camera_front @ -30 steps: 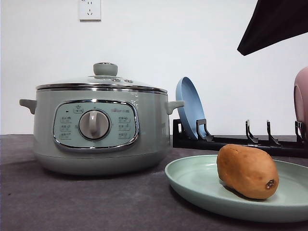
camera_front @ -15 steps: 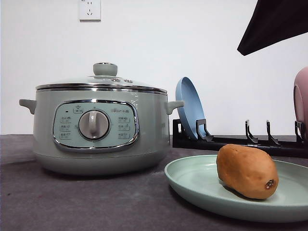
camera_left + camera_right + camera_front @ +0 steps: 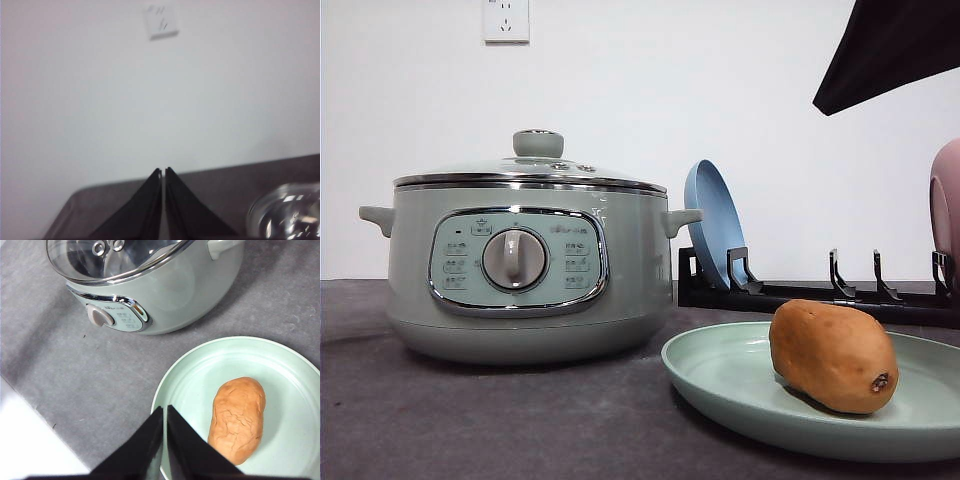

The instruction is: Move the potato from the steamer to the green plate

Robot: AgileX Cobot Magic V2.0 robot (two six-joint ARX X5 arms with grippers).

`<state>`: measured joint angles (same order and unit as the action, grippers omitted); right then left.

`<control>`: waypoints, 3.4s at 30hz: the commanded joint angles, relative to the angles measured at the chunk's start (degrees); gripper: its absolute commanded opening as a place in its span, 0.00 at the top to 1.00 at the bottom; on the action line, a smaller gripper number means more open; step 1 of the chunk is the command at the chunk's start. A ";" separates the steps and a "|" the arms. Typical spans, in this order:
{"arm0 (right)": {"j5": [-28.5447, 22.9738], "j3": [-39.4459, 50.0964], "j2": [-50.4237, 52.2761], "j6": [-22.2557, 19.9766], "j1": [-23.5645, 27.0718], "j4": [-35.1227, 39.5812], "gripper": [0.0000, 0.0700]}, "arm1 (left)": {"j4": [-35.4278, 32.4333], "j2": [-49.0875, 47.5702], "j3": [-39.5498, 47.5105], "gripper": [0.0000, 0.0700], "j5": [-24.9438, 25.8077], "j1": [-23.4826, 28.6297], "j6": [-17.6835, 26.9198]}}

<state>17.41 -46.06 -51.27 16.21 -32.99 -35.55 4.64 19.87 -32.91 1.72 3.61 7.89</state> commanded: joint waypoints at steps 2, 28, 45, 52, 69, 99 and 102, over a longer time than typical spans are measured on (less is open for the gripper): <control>0.17 -0.98 -0.20 -0.79 -0.35 0.42 1.00 | -1.46 -3.25 4.96 1.00 -1.99 0.31 -1.30; 0.17 -0.98 -0.20 -0.79 -0.35 0.42 1.00 | 1.09 -19.71 30.97 1.00 -5.19 0.55 -1.34; 0.17 -0.98 -0.20 -0.79 -0.35 0.61 1.00 | 7.39 -19.71 31.69 1.00 -5.17 0.51 -4.21; 0.17 -0.98 -0.20 -0.79 -0.35 0.83 1.00 | 7.39 -19.71 31.69 1.00 -5.17 0.51 -4.20; -2.67 -0.96 1.76 -4.46 1.16 1.56 1.00 | 7.39 -19.71 31.69 1.00 -5.17 0.51 -4.21; -5.95 39.75 44.82 -14.27 33.68 35.33 1.00 | 7.39 -19.71 31.69 1.00 -5.17 0.51 -4.22; -5.94 42.35 47.34 -14.29 33.68 36.37 1.00 | 7.39 -19.69 31.69 1.00 -5.17 0.51 -4.21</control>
<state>11.73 -4.17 -4.44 2.70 0.60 0.06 10.70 0.30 -1.93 -3.22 4.01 3.70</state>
